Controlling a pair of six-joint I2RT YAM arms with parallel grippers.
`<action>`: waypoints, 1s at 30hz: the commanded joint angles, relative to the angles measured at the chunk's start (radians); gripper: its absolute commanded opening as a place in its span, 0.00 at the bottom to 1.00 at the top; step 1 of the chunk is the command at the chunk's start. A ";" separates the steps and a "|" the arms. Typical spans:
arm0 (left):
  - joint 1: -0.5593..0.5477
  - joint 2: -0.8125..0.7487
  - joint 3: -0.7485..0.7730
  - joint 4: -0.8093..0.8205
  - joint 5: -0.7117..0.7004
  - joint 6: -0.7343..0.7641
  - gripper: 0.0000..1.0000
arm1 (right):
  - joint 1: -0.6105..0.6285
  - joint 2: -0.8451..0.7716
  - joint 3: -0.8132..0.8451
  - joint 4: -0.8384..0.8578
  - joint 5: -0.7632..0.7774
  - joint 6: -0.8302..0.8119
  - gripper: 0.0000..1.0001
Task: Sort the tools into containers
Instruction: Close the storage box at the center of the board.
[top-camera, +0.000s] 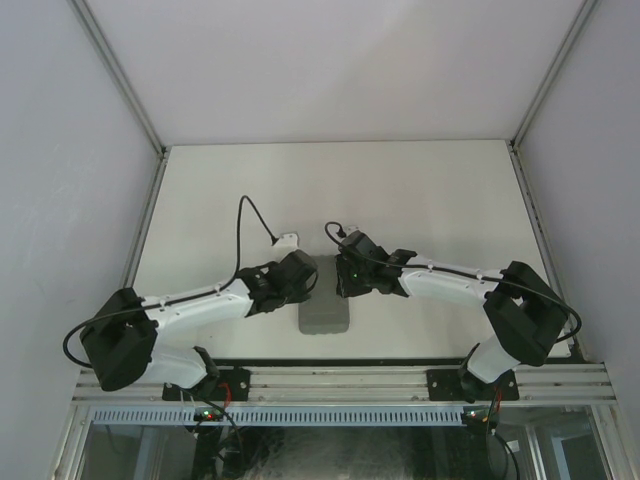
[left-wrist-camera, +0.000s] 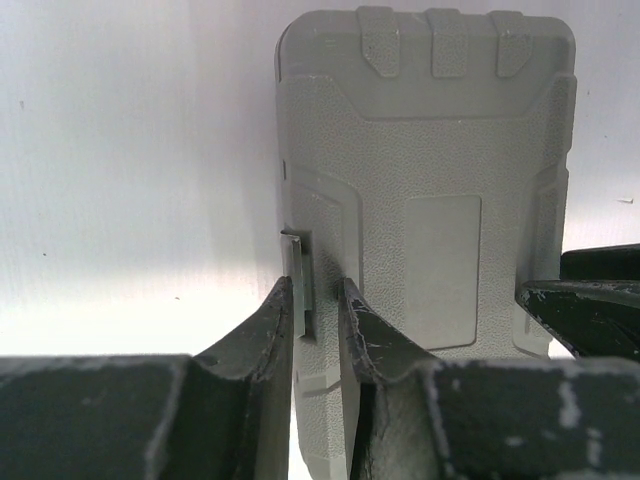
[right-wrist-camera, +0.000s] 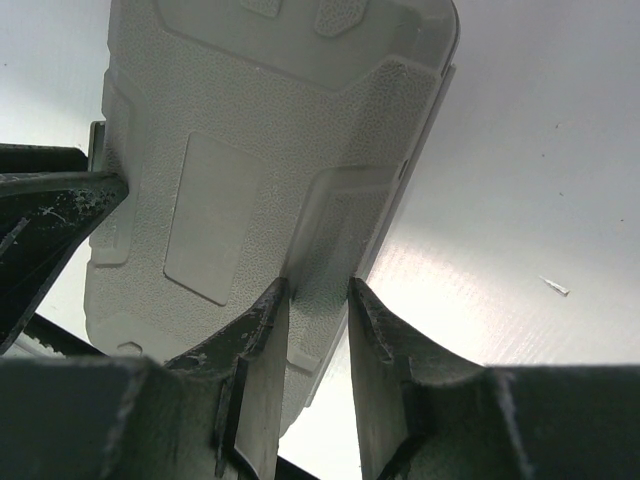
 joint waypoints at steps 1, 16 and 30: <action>-0.040 0.078 -0.027 -0.045 0.102 -0.073 0.00 | 0.006 0.016 -0.033 0.012 -0.022 0.013 0.28; -0.077 0.190 0.047 -0.135 0.076 -0.119 0.00 | 0.006 0.008 -0.055 0.025 -0.025 0.031 0.28; -0.099 0.256 0.104 -0.207 0.048 -0.127 0.00 | 0.007 0.012 -0.067 0.042 -0.031 0.043 0.27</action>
